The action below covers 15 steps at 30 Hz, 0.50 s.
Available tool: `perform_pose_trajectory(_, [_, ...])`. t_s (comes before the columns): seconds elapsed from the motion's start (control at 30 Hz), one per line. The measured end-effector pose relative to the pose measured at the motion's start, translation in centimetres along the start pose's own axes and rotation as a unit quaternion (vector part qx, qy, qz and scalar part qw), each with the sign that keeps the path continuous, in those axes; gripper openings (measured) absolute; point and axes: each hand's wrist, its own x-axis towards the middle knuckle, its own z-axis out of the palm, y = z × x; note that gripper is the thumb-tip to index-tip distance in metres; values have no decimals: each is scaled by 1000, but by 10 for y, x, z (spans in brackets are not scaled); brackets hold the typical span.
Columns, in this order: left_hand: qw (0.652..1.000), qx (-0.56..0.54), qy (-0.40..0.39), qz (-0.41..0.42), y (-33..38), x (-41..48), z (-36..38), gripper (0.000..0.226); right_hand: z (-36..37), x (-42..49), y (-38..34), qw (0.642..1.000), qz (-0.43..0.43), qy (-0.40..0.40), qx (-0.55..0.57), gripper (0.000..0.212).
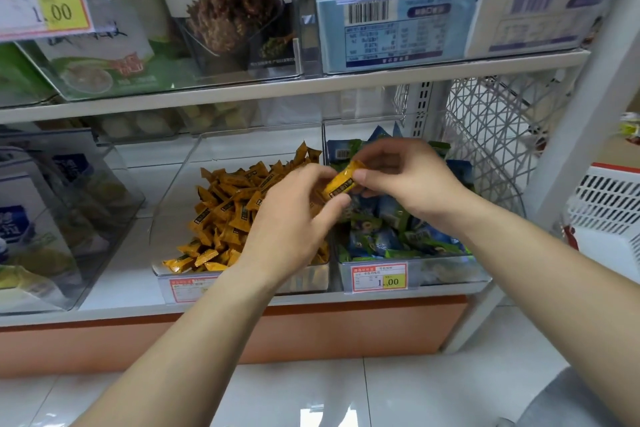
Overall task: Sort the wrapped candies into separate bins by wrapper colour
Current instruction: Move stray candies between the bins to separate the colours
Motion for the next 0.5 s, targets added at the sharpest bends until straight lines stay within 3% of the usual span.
perform_pose_trajectory(0.07, [999,-19,38,-8,2,3,-4,20,-3,0,-3,998,10,-1,60,17])
perform_pose_trajectory(0.13, [997,6,55,-45,-4,5,-10,23,-13,1,-3,999,8,23,29,17])
perform_pose_trajectory(0.23, [984,127,20,-126,-24,6,-18,35,-35,3,8,985,-7,89,-150,15])
perform_pose_trajectory(0.33, [970,184,-18,-160,-31,6,-19,45,-60,1,20,940,20,122,-317,26])
perform_pose_trajectory(0.5, [989,137,7,-49,0,7,-4,33,-77,-9,36,881,99,36,-461,55])
